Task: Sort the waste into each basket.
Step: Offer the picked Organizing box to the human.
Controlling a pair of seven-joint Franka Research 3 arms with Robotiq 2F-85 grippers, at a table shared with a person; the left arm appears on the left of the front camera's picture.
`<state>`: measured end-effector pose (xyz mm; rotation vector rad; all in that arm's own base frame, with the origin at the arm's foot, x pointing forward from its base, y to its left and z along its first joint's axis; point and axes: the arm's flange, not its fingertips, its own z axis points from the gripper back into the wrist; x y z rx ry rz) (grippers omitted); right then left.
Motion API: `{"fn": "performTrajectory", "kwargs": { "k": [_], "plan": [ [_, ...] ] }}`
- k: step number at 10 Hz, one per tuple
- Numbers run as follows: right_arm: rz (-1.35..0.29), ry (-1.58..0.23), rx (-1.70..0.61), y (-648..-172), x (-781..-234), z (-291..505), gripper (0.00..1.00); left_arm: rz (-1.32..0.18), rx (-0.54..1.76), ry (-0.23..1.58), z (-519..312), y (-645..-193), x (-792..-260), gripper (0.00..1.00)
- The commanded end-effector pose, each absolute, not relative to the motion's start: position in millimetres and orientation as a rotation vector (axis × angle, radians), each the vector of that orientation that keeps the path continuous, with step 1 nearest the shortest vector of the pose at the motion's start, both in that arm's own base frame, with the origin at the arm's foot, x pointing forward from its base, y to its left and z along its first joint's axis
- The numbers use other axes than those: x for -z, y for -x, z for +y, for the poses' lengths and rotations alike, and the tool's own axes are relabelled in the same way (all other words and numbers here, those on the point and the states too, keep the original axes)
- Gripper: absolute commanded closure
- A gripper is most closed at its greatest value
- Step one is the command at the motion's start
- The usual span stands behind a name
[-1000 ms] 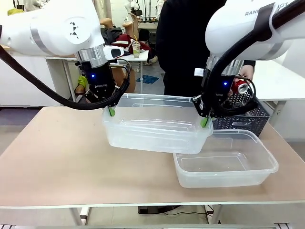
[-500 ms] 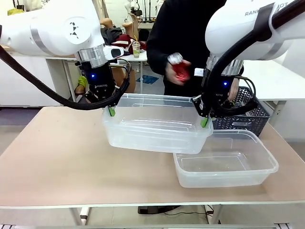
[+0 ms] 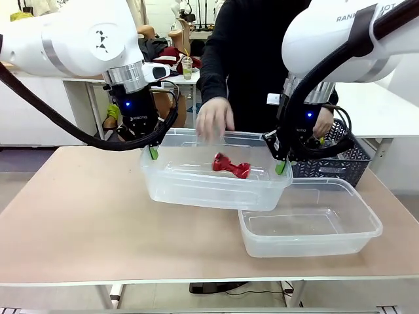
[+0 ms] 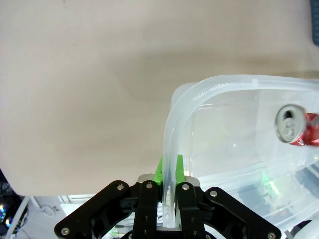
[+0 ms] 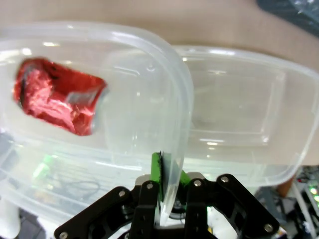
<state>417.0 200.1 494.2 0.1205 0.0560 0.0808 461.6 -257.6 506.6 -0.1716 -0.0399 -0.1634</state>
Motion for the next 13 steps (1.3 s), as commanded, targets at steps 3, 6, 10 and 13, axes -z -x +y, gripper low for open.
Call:
{"fn": "performTrajectory", "kwargs": {
  "k": [3, 6, 10, 13],
  "plan": [
    [0.062, -0.120, -0.083, -415.8, -496.0, 197.3, 0.95, -0.045, 0.176, 0.176, -257.0, -463.3, -512.5, 0.94],
    [0.062, -0.120, -0.083, -415.8, -496.0, 197.3, 0.95, -0.045, 0.176, 0.176, -257.0, -463.3, -512.5, 0.94],
    [0.062, -0.120, -0.083, -415.8, -496.0, 197.3, 0.95, -0.045, 0.176, 0.176, -257.0, -463.3, -512.5, 0.94],
    [0.062, -0.120, -0.083, -415.8, -496.0, 197.3, 0.95, -0.045, 0.176, 0.176, -257.0, -463.3, -512.5, 0.94]
  ]
}}
